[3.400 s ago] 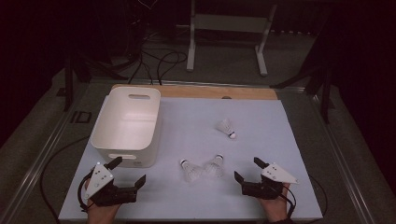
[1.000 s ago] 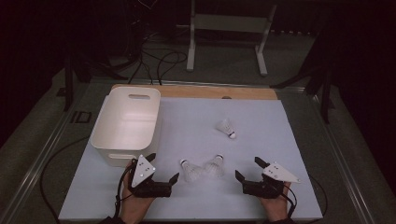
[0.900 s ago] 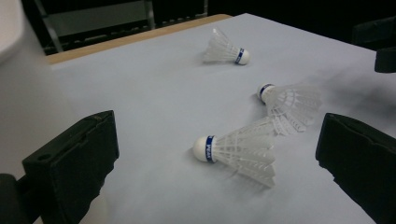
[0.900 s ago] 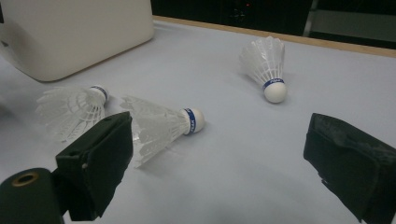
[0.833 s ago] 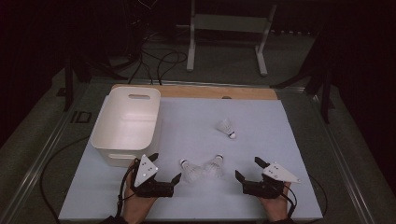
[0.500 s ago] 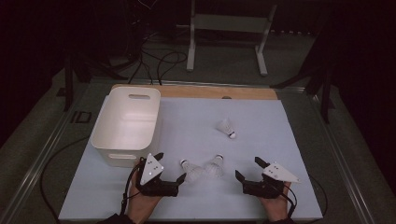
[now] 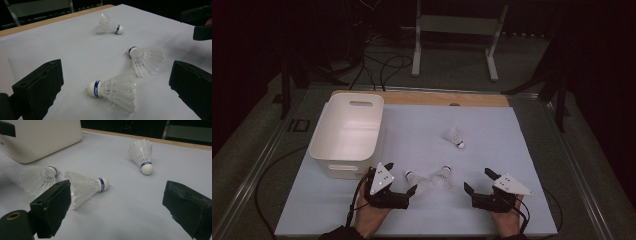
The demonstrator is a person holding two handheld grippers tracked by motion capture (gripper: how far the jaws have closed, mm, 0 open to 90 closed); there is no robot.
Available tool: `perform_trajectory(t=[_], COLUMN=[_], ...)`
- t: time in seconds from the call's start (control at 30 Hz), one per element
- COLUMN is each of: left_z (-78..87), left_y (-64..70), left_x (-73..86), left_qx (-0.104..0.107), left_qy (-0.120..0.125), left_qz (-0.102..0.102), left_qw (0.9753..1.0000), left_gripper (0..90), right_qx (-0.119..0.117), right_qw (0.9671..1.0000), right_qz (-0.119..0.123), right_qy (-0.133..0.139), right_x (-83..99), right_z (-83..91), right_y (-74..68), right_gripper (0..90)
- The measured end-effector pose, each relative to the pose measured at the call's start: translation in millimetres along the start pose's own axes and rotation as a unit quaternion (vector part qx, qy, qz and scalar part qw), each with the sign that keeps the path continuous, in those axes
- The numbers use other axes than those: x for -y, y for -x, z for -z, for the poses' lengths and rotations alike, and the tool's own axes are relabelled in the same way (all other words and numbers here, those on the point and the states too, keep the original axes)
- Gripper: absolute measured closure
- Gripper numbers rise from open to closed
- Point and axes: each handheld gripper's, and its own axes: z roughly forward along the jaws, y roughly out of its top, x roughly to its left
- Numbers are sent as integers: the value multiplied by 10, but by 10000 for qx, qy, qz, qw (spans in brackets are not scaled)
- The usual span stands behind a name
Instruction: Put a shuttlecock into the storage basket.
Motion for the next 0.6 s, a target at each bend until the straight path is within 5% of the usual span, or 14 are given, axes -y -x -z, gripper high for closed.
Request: perform_trajectory(t=[0.6], left_z=[-241], left_y=[54], left_x=[26], left_qx=[53], left_qy=[-367], left_qz=[-77], left_qw=[9993], left_gripper=[2], right_qx=[-30], right_qw=[10000], right_qz=[-14], right_qy=[-1], right_x=[-1], right_z=[-4], right_y=[-2], right_gripper=[81])
